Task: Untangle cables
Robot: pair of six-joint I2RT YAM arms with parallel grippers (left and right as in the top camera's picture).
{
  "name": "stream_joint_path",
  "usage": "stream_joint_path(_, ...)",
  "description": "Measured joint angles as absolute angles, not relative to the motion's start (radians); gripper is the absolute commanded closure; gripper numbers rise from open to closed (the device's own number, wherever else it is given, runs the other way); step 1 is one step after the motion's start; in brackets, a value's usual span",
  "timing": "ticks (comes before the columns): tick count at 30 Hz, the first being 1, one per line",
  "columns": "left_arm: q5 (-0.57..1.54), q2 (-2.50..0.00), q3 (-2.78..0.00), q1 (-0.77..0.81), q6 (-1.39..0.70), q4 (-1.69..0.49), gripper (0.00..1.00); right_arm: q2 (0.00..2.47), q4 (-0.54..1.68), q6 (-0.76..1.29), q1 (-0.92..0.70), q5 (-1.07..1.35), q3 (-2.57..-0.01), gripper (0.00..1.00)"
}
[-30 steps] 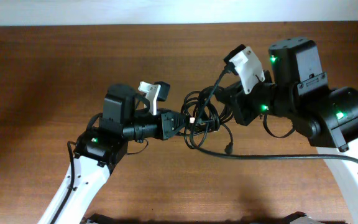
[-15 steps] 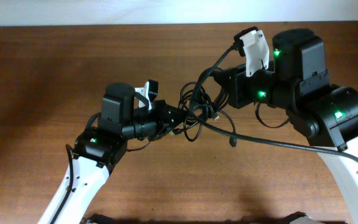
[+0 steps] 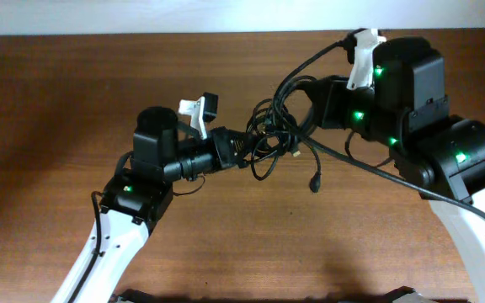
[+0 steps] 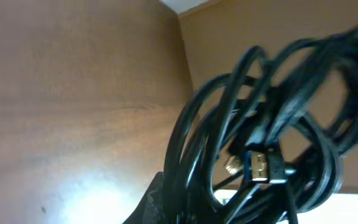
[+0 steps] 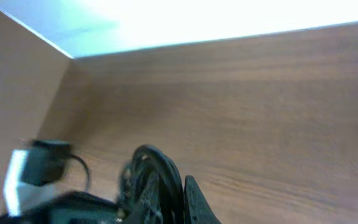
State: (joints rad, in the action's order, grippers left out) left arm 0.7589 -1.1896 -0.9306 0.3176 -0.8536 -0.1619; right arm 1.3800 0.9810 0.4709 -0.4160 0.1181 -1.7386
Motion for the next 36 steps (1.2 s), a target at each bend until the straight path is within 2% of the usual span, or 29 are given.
stream_joint_path(5,0.763,-1.19,-0.917,0.318,-0.641,-0.036,1.0,1.367,1.097,0.477,-0.416,0.025,-1.749,0.96)
stream_joint_path(9,0.767,-1.189,-0.916,0.314,-0.467,-0.016,1.0,1.365,1.187,0.424,-0.416,-0.007,-1.752,0.64)
stream_joint_path(10,0.771,-1.187,-0.916,0.307,-0.375,-0.029,1.0,1.365,1.194,0.364,-0.413,-0.019,-1.752,0.5)
stream_joint_path(11,0.774,-1.185,-0.916,0.304,-0.298,-0.054,1.0,1.365,1.196,0.313,-0.411,-0.018,-1.752,0.44)
stream_joint_path(12,0.775,-1.185,-0.915,0.302,-0.233,-0.082,1.0,1.364,1.196,0.238,-0.408,-0.001,-1.752,0.34)
stream_joint_path(14,0.778,-1.185,-0.914,0.301,-0.128,-0.132,1.0,1.364,1.197,0.089,-0.407,0.062,-1.752,0.25)
stream_joint_path(16,0.789,-1.185,-0.913,0.301,-0.047,-0.158,1.0,1.364,1.213,-0.064,-0.407,0.149,-1.752,0.24)
stream_joint_path(19,0.852,-1.185,-0.913,0.301,0.006,-0.161,1.0,1.364,1.324,-0.322,-0.407,0.281,-1.754,0.29)
stream_joint_path(20,0.874,-1.184,-0.913,0.301,0.012,-0.16,1.0,1.364,1.354,-0.378,-0.407,0.306,-1.755,0.33)
stream_joint_path(22,0.918,-1.183,-0.913,0.301,0.023,-0.145,1.0,1.364,1.429,-0.493,-0.407,0.349,-1.757,0.35)
stream_joint_path(23,0.949,-1.183,-0.912,0.301,0.027,-0.114,1.0,1.364,1.465,-0.543,-0.407,0.36,-1.756,0.4)
stream_joint_path(24,0.988,-1.182,-0.912,0.301,0.029,-0.086,1.0,1.364,1.482,-0.584,-0.407,0.366,-1.757,0.46)
stream_joint_path(30,1.166,-1.182,-0.91,0.301,0.025,0.017,1.0,1.364,1.489,-0.635,-0.407,0.38,-1.756,0.46)
stream_joint_path(31,1.169,-1.182,-0.91,0.301,0.023,0.018,1.0,1.364,1.489,-0.638,-0.407,0.379,-1.756,0.59)
stream_joint_path(32,1.191,-1.182,-0.91,0.301,0.022,0.02,1.0,1.364,1.489,-0.645,-0.407,0.38,-1.756,0.82)
stream_joint_path(34,1.197,-1.182,-0.91,0.3,0.017,0.029,1.0,1.364,1.489,-0.657,-0.407,0.382,-1.756,0.96)
stream_joint_path(36,1.185,-1.182,-0.909,0.295,-0.009,0.058,1.0,1.36,1.495,-0.662,-0.408,0.392,-1.757,0.96)
